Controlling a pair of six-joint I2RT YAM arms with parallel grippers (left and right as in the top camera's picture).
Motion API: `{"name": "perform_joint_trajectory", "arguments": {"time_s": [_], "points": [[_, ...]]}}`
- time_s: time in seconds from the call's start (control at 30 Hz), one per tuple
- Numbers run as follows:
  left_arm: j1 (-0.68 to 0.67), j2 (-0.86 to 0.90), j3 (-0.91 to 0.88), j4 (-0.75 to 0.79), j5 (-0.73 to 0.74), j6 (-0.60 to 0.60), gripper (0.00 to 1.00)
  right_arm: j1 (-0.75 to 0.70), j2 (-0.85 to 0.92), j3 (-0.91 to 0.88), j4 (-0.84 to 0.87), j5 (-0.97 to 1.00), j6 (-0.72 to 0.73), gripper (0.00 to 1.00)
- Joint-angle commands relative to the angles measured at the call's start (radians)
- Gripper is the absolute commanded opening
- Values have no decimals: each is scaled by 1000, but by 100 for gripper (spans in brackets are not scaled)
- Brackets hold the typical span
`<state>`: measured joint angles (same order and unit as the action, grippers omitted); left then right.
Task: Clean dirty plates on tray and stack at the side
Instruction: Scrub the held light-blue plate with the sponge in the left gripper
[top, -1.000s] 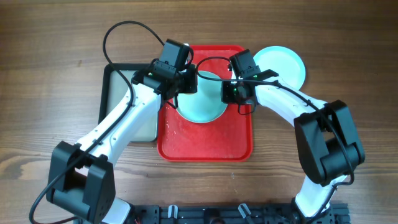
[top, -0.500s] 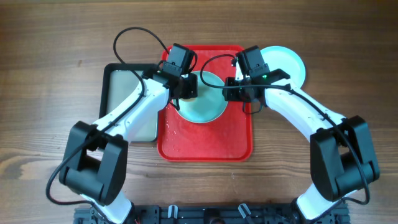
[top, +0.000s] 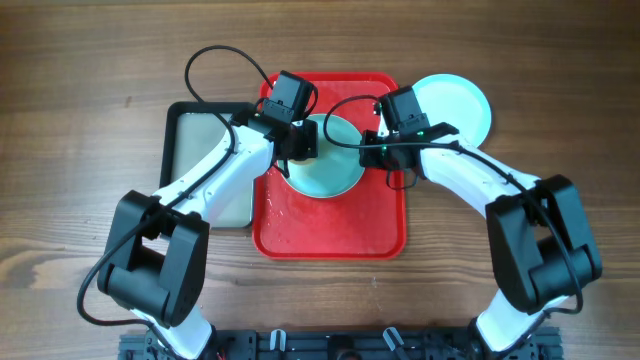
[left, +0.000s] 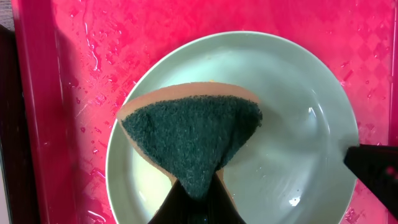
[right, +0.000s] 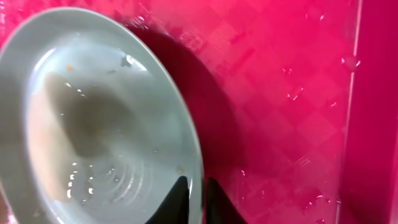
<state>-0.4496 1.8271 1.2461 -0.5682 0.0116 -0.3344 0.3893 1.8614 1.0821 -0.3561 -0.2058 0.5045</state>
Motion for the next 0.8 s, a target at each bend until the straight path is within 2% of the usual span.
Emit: {"name": "perform_joint_trajectory", "arguments": {"time_s": [0.0,0.3,0.43,0.57,0.77], "points": [[6,6,1,4,-13,20,4,-3,32,-11,5,-13,26,4],[7,23,0,4,-33,43,4,-3,32,-11,8,-29,-8,4],[7,86,-2,9,-71,43,4,-3,32,-11,8,-29,-8,4],[8,170,-2,81,-83,42,5,-3,32,-11,9,-32,-8,4],[7,198,-2,102,107,42,4,1,32,-11,43,-137,-86,4]]}}
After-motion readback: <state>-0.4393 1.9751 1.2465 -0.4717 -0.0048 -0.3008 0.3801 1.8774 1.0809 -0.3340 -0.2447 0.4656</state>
